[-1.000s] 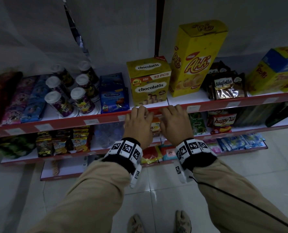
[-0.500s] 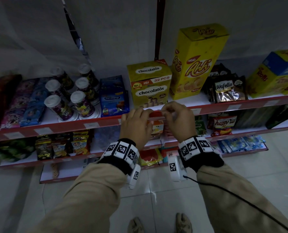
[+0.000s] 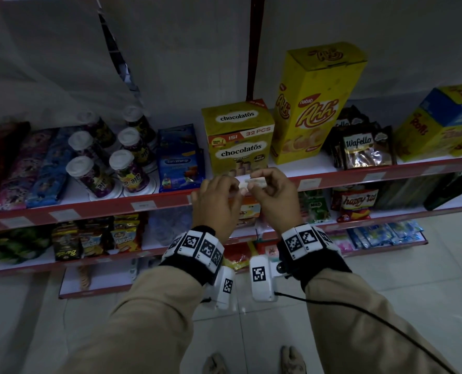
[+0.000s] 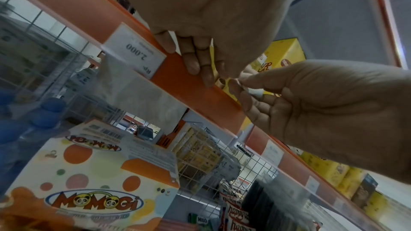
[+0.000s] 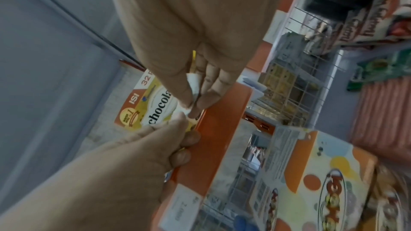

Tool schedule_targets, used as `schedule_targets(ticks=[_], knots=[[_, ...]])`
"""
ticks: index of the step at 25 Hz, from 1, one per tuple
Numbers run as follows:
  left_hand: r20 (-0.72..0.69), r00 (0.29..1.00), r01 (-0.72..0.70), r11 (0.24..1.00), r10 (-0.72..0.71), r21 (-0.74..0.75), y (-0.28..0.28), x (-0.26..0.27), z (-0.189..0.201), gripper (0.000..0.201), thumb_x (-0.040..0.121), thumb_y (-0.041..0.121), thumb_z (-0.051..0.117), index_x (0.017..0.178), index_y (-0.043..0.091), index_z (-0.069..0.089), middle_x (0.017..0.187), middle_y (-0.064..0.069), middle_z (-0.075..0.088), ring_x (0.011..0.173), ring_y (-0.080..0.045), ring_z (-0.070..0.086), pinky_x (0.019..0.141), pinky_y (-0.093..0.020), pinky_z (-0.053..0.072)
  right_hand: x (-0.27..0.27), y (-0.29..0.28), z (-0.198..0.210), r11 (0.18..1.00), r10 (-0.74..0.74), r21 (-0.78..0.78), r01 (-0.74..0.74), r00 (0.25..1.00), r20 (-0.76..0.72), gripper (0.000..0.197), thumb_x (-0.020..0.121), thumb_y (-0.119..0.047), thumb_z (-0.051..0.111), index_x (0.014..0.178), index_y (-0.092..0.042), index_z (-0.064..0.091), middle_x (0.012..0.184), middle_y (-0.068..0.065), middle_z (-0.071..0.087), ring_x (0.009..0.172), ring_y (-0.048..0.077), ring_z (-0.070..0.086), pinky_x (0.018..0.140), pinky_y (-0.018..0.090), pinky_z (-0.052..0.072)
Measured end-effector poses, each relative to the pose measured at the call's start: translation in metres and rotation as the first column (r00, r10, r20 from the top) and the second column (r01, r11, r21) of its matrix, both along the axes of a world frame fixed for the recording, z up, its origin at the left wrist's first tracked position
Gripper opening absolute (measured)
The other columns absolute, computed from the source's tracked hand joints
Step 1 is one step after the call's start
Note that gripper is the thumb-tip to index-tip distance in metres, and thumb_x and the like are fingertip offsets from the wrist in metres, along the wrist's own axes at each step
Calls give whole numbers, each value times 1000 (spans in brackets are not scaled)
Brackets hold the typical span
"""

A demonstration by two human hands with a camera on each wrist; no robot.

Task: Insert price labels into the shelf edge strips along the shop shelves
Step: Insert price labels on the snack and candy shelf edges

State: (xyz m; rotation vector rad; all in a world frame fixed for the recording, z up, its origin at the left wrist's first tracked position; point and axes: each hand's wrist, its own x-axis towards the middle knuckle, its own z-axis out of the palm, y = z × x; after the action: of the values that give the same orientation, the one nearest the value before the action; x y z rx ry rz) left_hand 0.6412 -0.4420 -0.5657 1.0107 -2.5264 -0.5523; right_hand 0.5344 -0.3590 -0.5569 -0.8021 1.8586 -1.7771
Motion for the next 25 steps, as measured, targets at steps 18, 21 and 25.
schedule_targets(ticks=[18, 21, 25], knots=[[-19, 999, 28, 1000, -28, 8, -2, 7, 4, 24, 97, 39, 45, 107, 26, 62, 110, 6, 61, 104, -20, 47, 82, -33, 21, -29, 10, 15, 965, 184, 235, -113, 934, -307, 13, 86, -6, 67, 91, -17, 70, 90, -1, 70, 81, 5, 63, 73, 17, 50], [-26, 999, 18, 1000, -18, 6, -1, 9, 6, 19, 97, 37, 45, 104, 30, 60, 104, 10, 63, 101, -17, 48, 83, -34, 22, -34, 11, 17, 974, 95, 224, 11, 885, -457, 16, 86, -7, 64, 85, -22, 69, 81, -11, 66, 73, -1, 58, 66, 16, 47], [7, 1000, 26, 999, -26, -26, -2, 9, 6, 25, 94, 37, 49, 118, 31, 54, 107, 9, 64, 102, -19, 47, 84, -34, 23, -32, 8, 14, 956, 151, 292, 27, 807, -571, 14, 84, -6, 64, 88, -18, 71, 83, -4, 63, 81, 16, 56, 71, 27, 46]])
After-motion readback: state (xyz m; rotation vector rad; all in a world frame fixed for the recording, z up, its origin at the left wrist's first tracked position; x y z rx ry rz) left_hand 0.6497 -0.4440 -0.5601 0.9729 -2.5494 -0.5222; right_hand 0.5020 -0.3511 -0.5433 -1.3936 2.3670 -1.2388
